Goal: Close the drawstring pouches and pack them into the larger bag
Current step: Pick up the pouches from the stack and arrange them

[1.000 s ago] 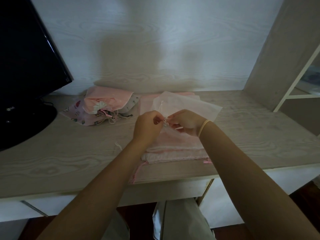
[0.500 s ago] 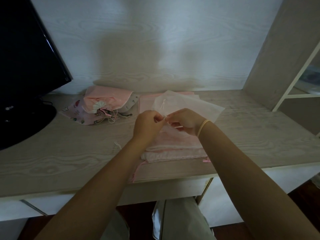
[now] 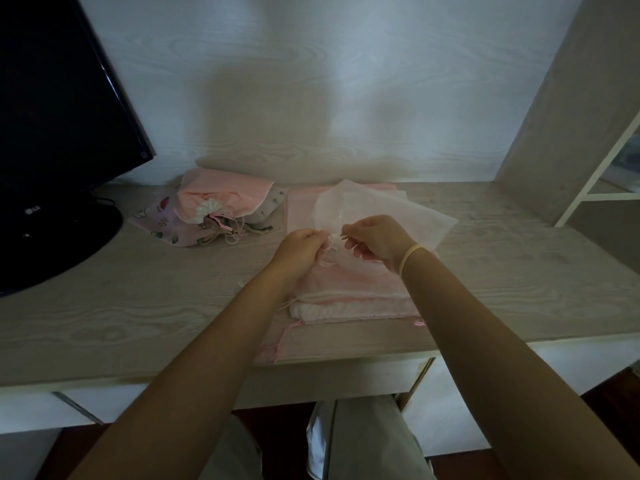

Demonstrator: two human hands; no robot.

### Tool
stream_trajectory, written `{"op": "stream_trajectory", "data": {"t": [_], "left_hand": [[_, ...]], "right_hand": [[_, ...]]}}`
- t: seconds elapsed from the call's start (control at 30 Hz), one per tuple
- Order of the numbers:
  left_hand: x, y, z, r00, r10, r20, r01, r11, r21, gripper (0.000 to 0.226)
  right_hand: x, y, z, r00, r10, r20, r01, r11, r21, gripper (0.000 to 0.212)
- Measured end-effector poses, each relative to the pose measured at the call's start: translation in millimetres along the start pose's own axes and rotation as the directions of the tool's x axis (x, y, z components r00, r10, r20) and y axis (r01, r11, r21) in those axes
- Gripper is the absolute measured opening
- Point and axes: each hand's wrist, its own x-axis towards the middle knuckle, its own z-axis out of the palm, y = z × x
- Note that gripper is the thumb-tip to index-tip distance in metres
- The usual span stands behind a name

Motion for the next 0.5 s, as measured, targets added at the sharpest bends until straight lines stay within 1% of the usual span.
{"op": "stream_trajectory", "data": {"t": [0.1,0.23,0.33,0.4,0.5], "left_hand": [[3,-5,-3,0.999,-0.012,-0.036,0.014,0.998,0.054,0.032],[4,-12,-7,0.990,0.020,-0.139,0.011,0.975,0.222,0.032],[4,-13,-8,0.979,0.036,-0.202,0.050,0.912,0.407,0.041],[5,-13,-8,0.972,0.049,-0.228,0.073,0.864,0.498,0.043],[6,-13,-6,0.973,0.065,-0.222,0.077,0.814,0.576,0.047]], "right_hand": [[1,0,1,0.999,0.011,-0.051,-0.007,0.997,0.071,0.018],[4,-1,-1,0.994,0.066,-0.089,-0.049,0.982,0.181,0.022],[5,0,2,0.990,0.108,-0.094,-0.083,0.967,0.240,0.023],[8,2,4,0.982,0.122,-0.144,-0.078,0.956,0.283,0.023],[13,6,5,0.962,0.139,-0.236,-0.054,0.941,0.335,0.024]]}}
